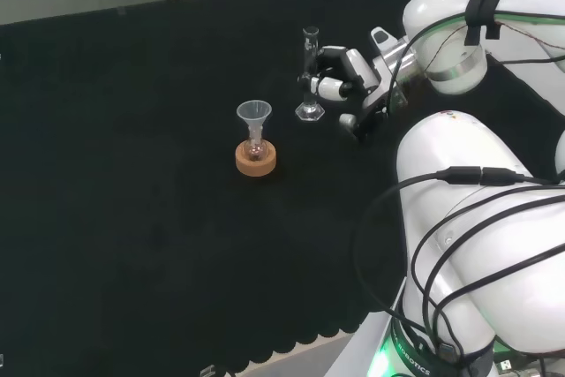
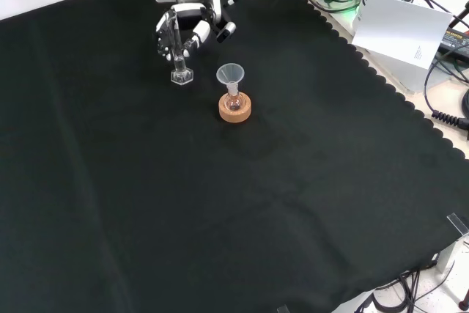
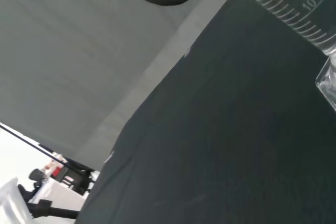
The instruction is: Pick up the graduated cylinder.
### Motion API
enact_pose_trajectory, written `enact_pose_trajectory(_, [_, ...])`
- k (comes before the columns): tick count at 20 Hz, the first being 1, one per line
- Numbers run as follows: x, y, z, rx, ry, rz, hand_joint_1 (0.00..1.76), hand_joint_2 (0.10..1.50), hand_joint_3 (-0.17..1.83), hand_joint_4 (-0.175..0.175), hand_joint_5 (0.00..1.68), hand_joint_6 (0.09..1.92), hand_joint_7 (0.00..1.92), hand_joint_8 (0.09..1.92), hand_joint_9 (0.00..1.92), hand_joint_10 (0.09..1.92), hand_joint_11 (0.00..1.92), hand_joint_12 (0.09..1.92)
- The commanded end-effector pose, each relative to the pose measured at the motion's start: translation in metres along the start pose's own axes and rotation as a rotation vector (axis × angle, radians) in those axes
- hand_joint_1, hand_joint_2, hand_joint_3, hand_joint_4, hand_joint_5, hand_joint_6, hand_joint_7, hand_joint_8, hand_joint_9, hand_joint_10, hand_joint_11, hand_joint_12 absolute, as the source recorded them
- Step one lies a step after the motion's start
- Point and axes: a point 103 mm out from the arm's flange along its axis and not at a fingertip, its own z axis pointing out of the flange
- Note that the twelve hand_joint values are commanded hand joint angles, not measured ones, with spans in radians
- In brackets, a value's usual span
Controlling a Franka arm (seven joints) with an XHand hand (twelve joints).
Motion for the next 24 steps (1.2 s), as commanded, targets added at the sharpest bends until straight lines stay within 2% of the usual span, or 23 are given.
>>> enact_pose_trajectory(1, [0.012,0.001,-0.022,0.021,-0.086,0.000,1.12,1.13,0.00,-0.081,0.96,1.03,1.12,0.51,1.38,0.09,1.22,0.80])
enact_pose_trajectory(11, [0.030,-0.024,-0.056,0.126,-0.161,0.010,1.13,1.10,-0.01,-0.082,1.02,0.95,1.30,0.34,1.48,0.09,1.28,0.75])
enact_pose_trajectory(19, [0.053,-0.044,-0.061,0.206,-0.206,0.011,1.14,1.10,-0.01,-0.090,1.04,0.94,1.34,0.31,1.50,0.09,1.29,0.75])
enact_pose_trajectory(24, [0.065,-0.055,-0.062,0.234,-0.222,0.012,1.14,1.10,-0.01,-0.091,1.04,0.94,1.35,0.31,1.51,0.09,1.30,0.74])
